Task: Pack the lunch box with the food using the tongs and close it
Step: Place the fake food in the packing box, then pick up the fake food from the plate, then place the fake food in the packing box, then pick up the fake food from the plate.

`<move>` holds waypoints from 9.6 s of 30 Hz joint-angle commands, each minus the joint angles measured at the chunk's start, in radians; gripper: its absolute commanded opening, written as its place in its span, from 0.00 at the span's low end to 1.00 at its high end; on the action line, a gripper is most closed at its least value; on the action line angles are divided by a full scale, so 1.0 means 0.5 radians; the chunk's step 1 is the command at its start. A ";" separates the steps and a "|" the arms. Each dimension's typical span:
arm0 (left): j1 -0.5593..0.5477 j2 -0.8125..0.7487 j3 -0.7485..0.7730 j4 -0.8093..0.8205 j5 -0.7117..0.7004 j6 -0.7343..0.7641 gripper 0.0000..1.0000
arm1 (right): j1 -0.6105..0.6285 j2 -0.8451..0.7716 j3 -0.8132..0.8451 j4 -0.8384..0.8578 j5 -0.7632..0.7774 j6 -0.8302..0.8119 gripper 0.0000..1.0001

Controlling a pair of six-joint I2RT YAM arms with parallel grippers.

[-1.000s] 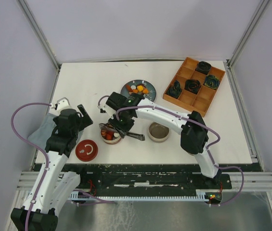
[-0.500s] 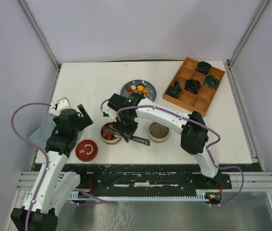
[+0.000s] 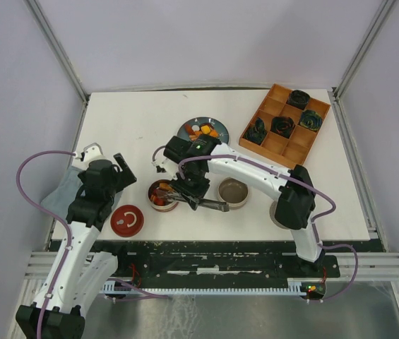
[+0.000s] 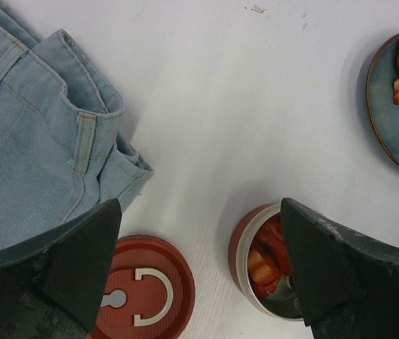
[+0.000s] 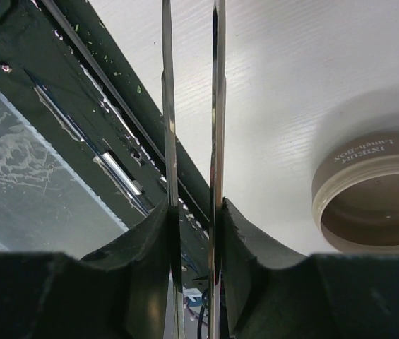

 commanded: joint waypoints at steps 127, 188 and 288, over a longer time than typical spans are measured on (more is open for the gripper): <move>0.008 0.035 0.007 0.084 0.011 0.021 1.00 | -0.871 0.739 1.040 0.297 0.813 0.115 0.45; 0.007 0.077 0.010 0.101 0.040 0.024 1.00 | -0.868 -1.453 -1.377 0.374 0.152 0.736 0.36; 0.007 0.054 0.004 0.102 0.033 0.021 1.00 | -0.846 -0.472 -0.292 0.667 0.803 0.411 0.51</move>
